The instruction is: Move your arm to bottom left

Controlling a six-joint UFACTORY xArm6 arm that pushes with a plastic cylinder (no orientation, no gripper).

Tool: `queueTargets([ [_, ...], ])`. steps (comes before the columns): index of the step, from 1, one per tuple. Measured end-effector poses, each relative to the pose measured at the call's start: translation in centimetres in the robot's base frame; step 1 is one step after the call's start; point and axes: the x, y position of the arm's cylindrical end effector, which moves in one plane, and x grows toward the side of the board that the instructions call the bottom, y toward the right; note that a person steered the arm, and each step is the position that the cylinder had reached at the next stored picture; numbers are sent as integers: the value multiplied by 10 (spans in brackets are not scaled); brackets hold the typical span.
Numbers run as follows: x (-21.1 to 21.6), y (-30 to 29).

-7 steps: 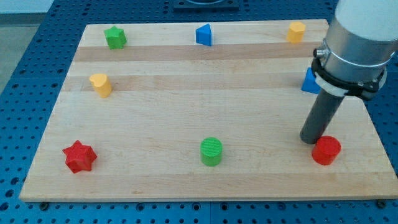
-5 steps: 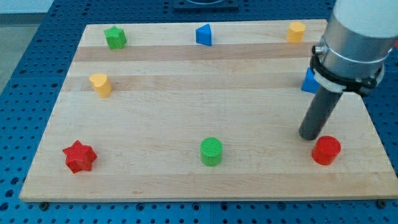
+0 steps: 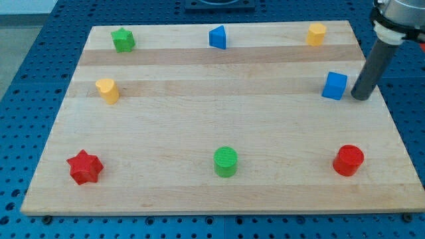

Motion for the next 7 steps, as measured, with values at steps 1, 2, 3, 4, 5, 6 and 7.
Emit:
queueTargets([
  [1, -10, -30],
  [2, -10, -76],
  [3, -10, -127],
  [4, -10, -172],
  [5, -10, -195],
  [6, 8, -200],
  [7, 24, -235],
])
